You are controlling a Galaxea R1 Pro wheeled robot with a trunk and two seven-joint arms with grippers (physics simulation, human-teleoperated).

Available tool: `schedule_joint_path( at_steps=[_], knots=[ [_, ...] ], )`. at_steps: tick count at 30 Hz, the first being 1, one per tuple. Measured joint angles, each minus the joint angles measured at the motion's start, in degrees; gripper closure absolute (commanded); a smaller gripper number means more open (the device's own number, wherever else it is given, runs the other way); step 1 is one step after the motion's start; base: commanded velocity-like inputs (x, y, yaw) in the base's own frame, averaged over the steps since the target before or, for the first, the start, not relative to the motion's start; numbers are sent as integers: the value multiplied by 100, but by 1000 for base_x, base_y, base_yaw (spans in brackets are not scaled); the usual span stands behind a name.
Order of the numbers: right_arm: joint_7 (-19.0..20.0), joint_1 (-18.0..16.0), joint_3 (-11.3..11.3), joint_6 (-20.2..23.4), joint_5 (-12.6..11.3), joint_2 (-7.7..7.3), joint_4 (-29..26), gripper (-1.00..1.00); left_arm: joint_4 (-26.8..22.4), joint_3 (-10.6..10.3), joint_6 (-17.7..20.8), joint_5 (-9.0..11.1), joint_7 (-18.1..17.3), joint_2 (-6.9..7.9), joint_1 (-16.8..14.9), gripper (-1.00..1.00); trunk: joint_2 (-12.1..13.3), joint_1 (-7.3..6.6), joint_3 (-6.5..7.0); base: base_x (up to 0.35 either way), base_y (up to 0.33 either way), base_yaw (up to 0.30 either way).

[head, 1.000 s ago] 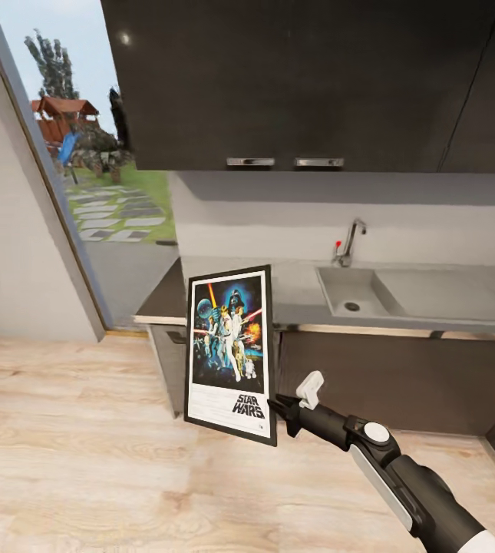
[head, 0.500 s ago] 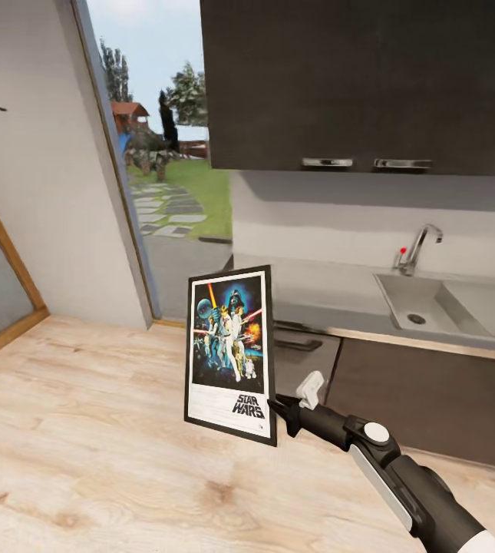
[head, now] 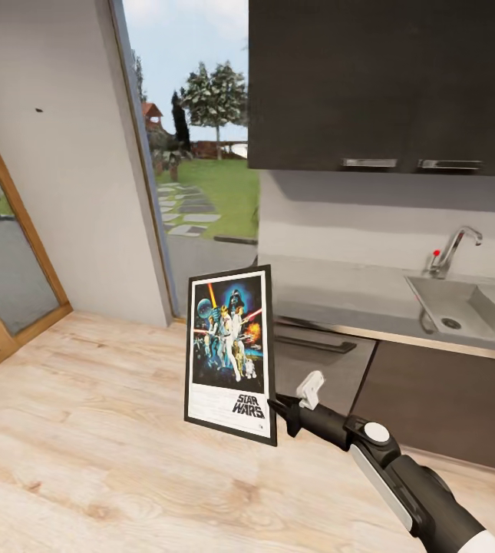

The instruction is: Pick up the poster from the kitchen countertop and hang it on one of the wall nails in the kitchen.

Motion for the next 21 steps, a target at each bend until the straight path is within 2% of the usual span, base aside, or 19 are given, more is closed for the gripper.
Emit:
schedule_joint_path(
  at_steps=[7, 21],
  knots=[
    [-7, -1, 6, 0, 0, 6, 3, 100, -1, -1, 0, 2, 1, 0, 1, -100, -1, -1, 0, 59, 292, 100],
    [-11, -1, 7, -4, 0, 14, 3, 100, 0, -1, 0, 3, 1, 0, 1, -100, -1, -2, 0, 177, 276, 271]
  ],
)
